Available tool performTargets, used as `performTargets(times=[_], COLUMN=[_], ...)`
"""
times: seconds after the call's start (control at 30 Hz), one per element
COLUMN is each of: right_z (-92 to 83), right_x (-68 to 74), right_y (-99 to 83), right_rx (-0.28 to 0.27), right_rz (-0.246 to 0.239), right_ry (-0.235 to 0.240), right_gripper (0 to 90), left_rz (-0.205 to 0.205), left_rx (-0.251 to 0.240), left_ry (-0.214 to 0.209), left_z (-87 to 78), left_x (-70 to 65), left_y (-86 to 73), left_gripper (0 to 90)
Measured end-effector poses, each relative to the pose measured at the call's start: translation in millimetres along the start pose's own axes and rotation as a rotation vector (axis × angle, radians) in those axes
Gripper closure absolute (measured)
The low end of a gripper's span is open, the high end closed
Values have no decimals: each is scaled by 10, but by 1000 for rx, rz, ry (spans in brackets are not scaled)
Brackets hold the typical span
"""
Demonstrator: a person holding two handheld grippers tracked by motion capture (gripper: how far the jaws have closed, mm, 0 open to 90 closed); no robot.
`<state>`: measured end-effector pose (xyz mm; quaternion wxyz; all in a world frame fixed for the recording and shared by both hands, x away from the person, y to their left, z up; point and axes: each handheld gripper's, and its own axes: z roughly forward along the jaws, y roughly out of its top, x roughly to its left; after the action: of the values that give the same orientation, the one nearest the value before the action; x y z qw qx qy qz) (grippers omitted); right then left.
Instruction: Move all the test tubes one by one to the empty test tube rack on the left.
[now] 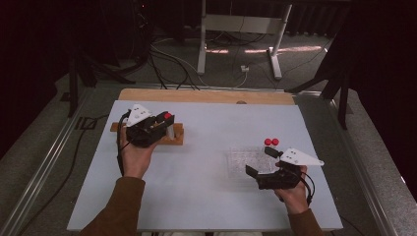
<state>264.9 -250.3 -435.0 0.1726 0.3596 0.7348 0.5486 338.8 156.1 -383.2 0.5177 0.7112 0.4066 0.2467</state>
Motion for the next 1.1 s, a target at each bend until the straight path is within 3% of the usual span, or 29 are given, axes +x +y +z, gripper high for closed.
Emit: performTargets(times=[0.5, 0.63, 1.1], right_z=[-1, -3, -13], right_x=[-9, -14, -21], right_y=[-6, -8, -6], right_rx=[-1, -1, -4], right_rz=[3, 5, 8], right_ry=[0, 0, -1], right_gripper=[0, 0, 0], left_rz=[-30, -20, -33], left_rx=[17, 36, 14], left_ry=[109, 134, 238], left_z=[52, 72, 95], left_x=[234, 267, 407], left_y=[-31, -24, 12], left_gripper=[707, 707, 707])
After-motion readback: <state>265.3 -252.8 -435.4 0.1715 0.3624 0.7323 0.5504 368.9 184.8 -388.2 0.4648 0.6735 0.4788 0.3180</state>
